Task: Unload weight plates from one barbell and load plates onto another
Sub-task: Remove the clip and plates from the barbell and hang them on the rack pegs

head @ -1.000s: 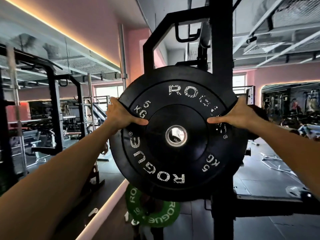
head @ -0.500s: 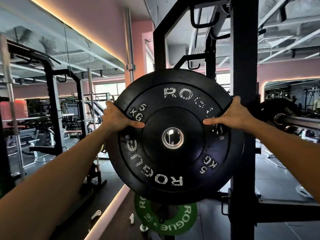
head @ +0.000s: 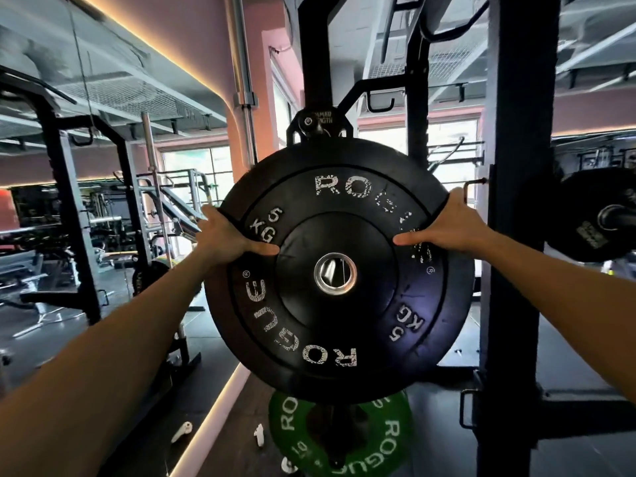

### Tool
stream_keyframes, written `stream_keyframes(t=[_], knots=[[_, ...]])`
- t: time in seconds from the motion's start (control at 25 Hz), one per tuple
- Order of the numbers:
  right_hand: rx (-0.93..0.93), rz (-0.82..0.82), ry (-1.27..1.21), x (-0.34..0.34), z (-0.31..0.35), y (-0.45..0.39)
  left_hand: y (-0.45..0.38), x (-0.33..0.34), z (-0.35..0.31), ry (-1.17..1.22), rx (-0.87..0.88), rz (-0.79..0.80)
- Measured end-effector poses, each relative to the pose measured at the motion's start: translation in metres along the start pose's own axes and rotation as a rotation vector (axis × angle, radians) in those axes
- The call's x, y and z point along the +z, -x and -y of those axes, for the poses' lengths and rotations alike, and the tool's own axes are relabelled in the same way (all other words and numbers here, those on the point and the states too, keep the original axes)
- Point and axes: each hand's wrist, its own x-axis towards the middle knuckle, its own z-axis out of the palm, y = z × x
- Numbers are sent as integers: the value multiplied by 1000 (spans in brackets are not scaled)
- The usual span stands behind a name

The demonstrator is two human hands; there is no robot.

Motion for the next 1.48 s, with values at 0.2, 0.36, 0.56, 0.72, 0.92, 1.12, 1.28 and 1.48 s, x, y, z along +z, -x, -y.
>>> stream_keyframes(t=[0.2,0.36,0.56,0.72,0.92,1.12,1.28,1.48], knots=[[35,-30,66,44,-5,-26,-42,29,40,27,19,66],[55,-18,91,79,-11,-46,-74,51,68,44,-8,106],[85,-2,158,123,-46,-71,-106,97,114,41,-61,168],[73,-21,123,131,-43,-101,-167,141,147,14,-8,141],[101,-67,101,154,-64,-134,-175,150,124,63,-26,122],[102,-97,55,178,-85,-177,-214,178,125,34,16,108],[76,-135,53,195,-97,-207,-242,203,130,21,43,65],[59,-163,65,213,-110,-243,-271,230,140,31,45,60]])
